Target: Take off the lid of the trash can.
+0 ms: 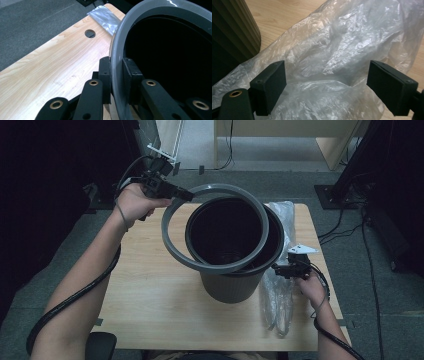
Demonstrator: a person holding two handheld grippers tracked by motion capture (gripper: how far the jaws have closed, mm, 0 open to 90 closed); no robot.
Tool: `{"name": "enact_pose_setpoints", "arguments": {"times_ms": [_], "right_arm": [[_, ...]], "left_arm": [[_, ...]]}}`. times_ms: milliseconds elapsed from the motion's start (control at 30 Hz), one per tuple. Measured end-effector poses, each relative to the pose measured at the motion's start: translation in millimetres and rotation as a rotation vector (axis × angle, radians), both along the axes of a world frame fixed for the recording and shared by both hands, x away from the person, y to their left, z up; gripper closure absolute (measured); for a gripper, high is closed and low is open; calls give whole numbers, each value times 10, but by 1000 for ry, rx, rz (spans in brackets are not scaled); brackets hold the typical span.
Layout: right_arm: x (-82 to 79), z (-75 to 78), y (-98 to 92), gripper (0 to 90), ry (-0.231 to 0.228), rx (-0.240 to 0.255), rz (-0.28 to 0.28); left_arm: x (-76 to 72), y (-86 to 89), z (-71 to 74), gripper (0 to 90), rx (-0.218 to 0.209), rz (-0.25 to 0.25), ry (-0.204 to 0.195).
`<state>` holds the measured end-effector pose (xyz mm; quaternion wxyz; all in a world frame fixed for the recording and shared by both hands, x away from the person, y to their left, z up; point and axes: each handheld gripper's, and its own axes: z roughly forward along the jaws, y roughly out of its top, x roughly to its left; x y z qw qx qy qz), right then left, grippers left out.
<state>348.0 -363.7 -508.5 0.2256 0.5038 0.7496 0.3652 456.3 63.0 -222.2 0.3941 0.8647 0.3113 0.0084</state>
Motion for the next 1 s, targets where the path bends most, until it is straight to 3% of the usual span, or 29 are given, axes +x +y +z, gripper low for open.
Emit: {"name": "enact_pose_setpoints", "arguments": {"times_ms": [267, 733, 1000], "right_arm": [[-11, 31, -71, 155, -26, -1, -11], [-10, -100, -148, 156, 13, -46, -2], [-3, -144, -146, 157, 29, -44, 0]], "left_arm": [[-13, 134, 17, 787, -4, 9, -5], [-35, 351, 46, 787, -6, 35, -7], [-46, 426, 78, 786, -11, 46, -12]]}}
